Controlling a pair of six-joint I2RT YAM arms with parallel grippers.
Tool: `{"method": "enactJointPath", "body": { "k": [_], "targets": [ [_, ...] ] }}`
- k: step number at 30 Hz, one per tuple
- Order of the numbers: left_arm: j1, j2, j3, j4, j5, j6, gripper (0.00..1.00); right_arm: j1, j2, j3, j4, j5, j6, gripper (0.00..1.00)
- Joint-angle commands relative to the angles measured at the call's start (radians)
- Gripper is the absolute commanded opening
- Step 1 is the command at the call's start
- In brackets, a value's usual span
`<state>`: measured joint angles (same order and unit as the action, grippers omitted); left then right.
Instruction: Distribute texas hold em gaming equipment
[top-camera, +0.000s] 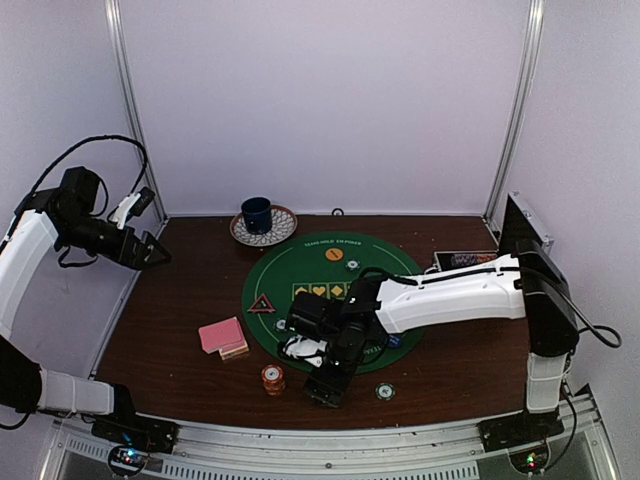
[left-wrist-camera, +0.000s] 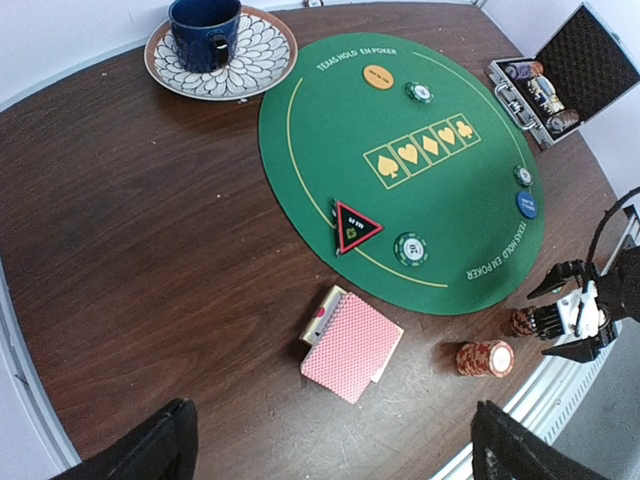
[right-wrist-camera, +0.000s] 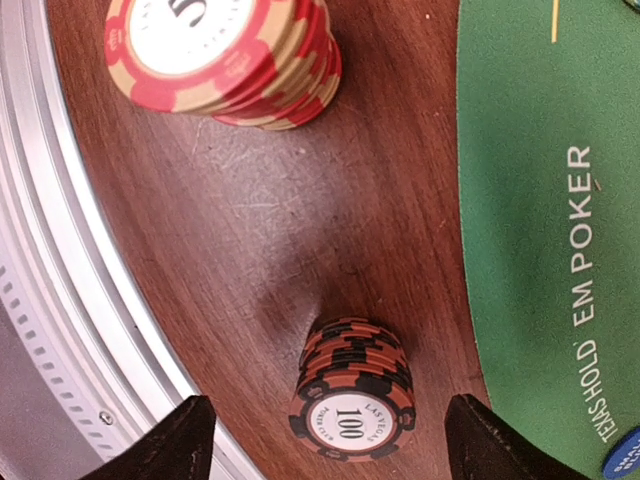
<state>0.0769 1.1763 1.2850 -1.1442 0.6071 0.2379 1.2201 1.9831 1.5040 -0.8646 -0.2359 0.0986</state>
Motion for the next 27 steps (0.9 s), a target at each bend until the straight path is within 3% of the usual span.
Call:
{"method": "enactJointPath", "body": {
  "k": [1,11,27],
  "targets": [
    [0.006,-0.011,0.025,-0.009,0.01,0.016,0.98,0.005,0.02,0.025,0.004,0.012,-0.014,0.8],
    [0.006,-0.01,0.028,-0.008,0.01,0.016,0.97,0.005,0.038,0.022,0.021,0.035,-0.017,0.65],
    [0.006,-0.013,0.029,-0.008,0.013,0.015,0.98,0.003,0.018,0.029,0.009,0.057,-0.02,0.26]
  ]
}}
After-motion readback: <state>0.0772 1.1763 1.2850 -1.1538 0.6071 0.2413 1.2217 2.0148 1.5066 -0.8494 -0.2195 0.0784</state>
